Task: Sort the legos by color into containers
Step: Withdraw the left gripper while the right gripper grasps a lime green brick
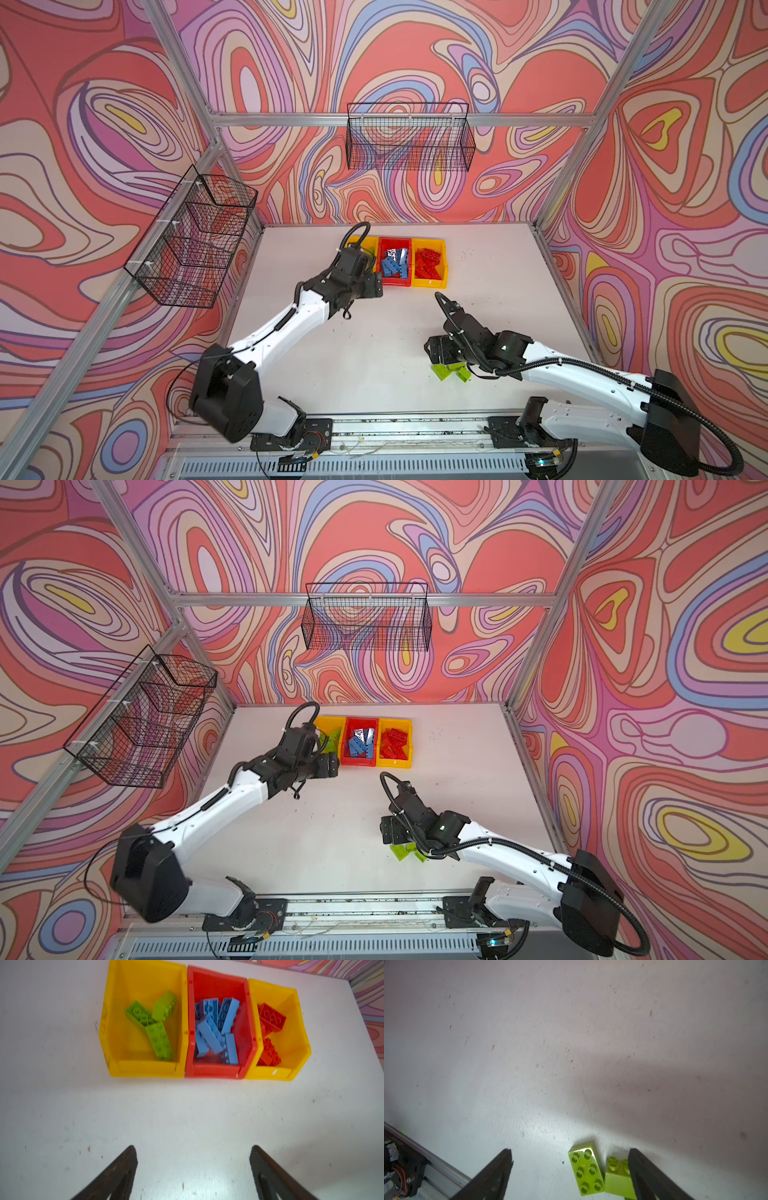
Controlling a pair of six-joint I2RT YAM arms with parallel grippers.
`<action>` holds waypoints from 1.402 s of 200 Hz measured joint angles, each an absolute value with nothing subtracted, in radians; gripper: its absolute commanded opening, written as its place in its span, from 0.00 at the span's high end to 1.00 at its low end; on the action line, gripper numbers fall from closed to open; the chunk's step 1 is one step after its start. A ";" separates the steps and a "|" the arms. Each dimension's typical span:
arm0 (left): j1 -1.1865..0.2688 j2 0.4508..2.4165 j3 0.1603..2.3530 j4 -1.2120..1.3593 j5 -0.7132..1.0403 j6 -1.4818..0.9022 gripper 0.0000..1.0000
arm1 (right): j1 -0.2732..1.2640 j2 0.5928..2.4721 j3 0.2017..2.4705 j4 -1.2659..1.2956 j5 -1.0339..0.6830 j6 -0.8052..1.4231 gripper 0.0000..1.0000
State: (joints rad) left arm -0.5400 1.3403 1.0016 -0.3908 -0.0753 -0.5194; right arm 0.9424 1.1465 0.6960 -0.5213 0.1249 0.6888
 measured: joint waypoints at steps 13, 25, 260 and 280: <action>-0.560 1.232 0.855 -0.375 -0.072 -0.547 0.08 | 0.992 1.170 0.696 -0.525 0.135 0.706 0.10; -0.572 1.131 0.735 -0.371 -0.070 -0.573 0.07 | 1.024 1.197 0.696 -0.523 0.142 0.714 0.11; -0.575 0.647 0.442 -0.493 -0.044 -0.701 0.06 | 1.049 1.427 0.706 -0.555 0.126 0.722 0.42; -0.575 0.648 0.442 -0.491 -0.044 -0.701 0.06 | 1.049 1.427 0.699 -0.561 0.115 0.722 0.49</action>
